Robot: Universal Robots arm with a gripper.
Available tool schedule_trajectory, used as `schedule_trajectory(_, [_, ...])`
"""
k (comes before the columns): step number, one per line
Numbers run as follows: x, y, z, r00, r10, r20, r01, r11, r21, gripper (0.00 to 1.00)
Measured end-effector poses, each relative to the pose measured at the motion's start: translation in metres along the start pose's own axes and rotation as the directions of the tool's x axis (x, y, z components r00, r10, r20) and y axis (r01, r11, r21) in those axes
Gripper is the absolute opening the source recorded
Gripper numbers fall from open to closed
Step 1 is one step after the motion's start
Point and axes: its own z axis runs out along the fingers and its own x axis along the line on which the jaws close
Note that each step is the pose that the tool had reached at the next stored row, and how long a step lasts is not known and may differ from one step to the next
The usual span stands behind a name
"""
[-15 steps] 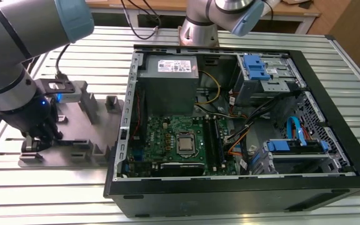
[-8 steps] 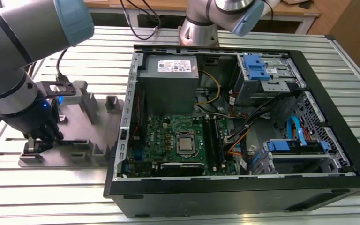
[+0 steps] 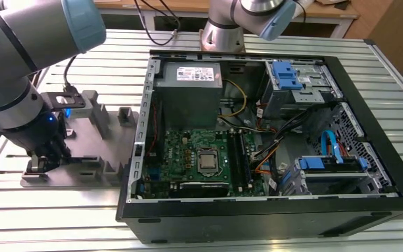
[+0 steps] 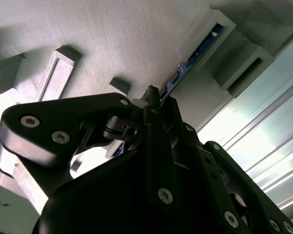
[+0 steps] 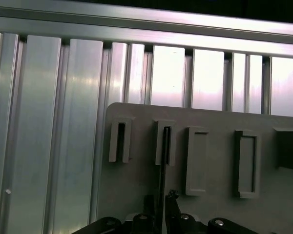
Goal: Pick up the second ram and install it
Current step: 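Pick up the second ram and move it above second insertion slot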
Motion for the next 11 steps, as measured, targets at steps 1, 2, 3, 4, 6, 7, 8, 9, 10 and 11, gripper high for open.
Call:
schedule_trajectory(1, [0.0000,0.0000,0.0001,1.0000,0.000,-0.0004,0.000,1.0000,0.0000,0.24])
schedule_trajectory(2, [0.0000,0.0000,0.0001,1.0000,0.000,-0.0004,0.000,1.0000,0.0000,0.24])
schedule_trajectory(3, [-0.0001,0.0000,0.0001,1.0000,0.001,-0.0004,-0.001,1.0000,0.0000,0.24])
schedule_trajectory(4, [0.0000,0.0000,0.0001,1.0000,0.001,-0.0005,-0.001,1.0000,0.0000,0.24])
schedule_trajectory(6, [0.0000,0.0000,0.0002,1.0000,0.001,-0.0004,-0.001,1.0000,0.0001,0.22])
schedule_trajectory(7, [0.0000,0.0000,0.0002,1.0000,0.001,-0.0004,-0.001,1.0000,0.0001,0.22])
schedule_trajectory(8, [-0.0001,0.0000,0.0002,1.0000,0.001,-0.0004,-0.001,1.0000,0.0001,0.16])
schedule_trajectory(9, [-0.0001,0.0000,0.0002,1.0000,0.001,-0.0004,-0.001,1.0000,0.0001,0.14])
schedule_trajectory(10, [-0.0001,0.0000,0.0002,1.0000,0.001,-0.0004,-0.001,1.0000,0.0001,0.14])
schedule_trajectory(11, [-0.0001,0.0000,0.0002,1.0000,0.001,-0.0004,-0.001,1.0000,0.0001,0.14])
